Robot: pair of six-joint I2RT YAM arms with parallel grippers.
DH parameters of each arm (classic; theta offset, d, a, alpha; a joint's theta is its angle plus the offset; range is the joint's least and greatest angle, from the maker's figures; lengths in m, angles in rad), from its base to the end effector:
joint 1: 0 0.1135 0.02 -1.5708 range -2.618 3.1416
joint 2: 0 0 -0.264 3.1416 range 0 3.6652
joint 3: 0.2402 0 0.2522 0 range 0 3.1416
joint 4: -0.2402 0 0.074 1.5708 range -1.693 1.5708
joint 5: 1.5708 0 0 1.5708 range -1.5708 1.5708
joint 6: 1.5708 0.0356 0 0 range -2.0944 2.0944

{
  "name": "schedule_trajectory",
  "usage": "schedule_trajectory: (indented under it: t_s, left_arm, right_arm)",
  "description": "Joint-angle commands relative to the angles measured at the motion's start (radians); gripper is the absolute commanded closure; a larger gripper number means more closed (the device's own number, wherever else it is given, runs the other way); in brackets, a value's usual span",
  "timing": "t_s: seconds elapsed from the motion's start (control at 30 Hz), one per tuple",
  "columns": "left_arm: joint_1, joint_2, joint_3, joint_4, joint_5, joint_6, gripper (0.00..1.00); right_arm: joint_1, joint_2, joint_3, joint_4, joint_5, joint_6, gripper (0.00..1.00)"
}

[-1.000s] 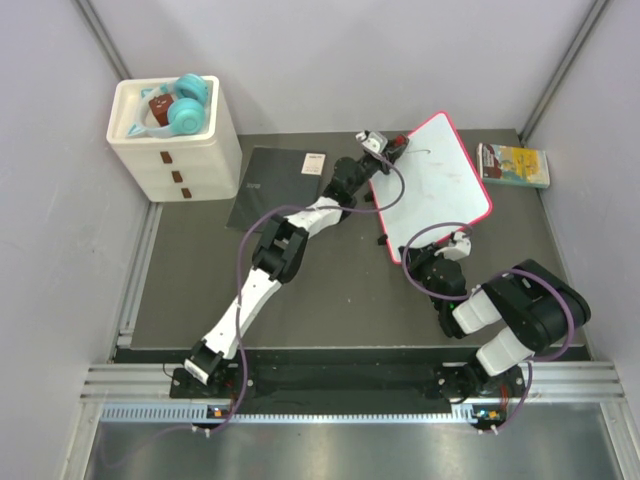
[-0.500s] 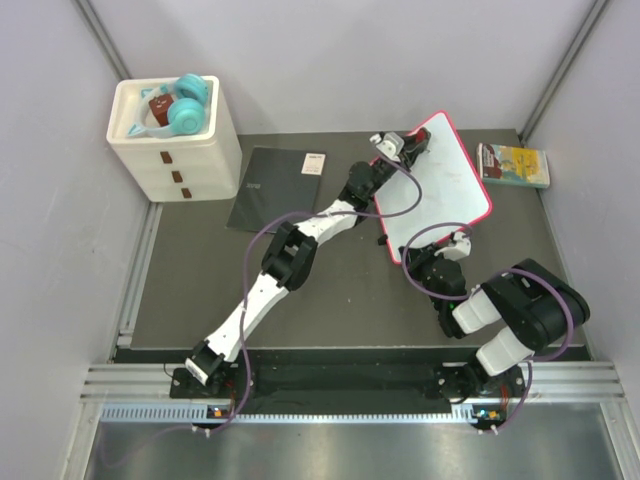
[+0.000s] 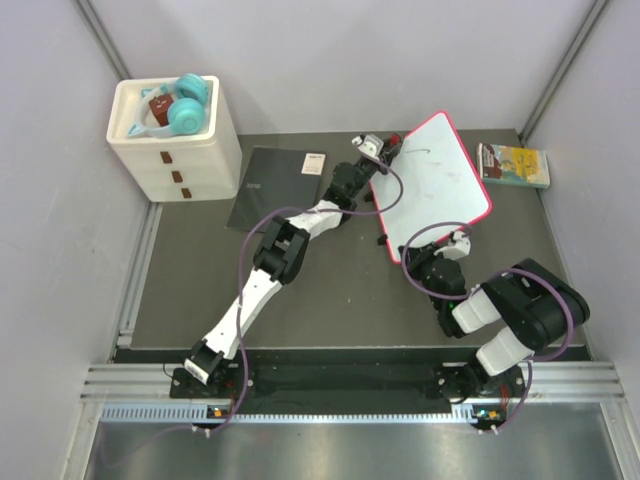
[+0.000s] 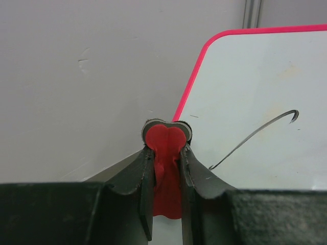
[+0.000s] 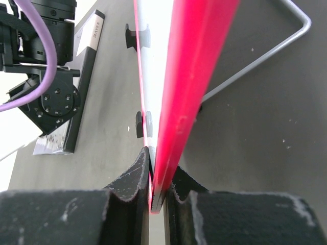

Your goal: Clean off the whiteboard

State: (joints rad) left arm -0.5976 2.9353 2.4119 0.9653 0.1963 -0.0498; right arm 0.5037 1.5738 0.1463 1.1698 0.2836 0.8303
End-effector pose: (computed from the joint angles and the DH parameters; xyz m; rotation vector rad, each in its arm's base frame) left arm 0.5078 -0.3540 0.1437 0.4833 1.0590 -0.6852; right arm 0.1973 0.0973 0.1160 0.5045 1.8028 0.6784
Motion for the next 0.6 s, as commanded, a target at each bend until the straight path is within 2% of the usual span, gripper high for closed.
schedule_trajectory:
  t_s: [0.0,0.27,0.4,0.57]
  left_arm:
    - [-0.019,0.016,0.015,0.023,0.002,-0.005,1.0]
    - [-0.079,0.013,0.141,0.038,0.034,-0.024,1.0]
    - [-0.091,-0.002,0.145,0.036,0.074,-0.004,1.0]
    - [-0.099,-0.001,0.154,0.043,0.057,-0.019,1.0]
  right_arm:
    - [0.064,0.072,-0.039,-0.395,-0.204,-0.114,1.0]
    - [0.065,0.129,-0.027,-0.381,-0.202,-0.102,1.0]
    - [0.065,0.153,-0.025,-0.369,-0.201,-0.099,1.0]
    - [0.064,0.172,-0.024,-0.363,-0.202,-0.099,1.0]
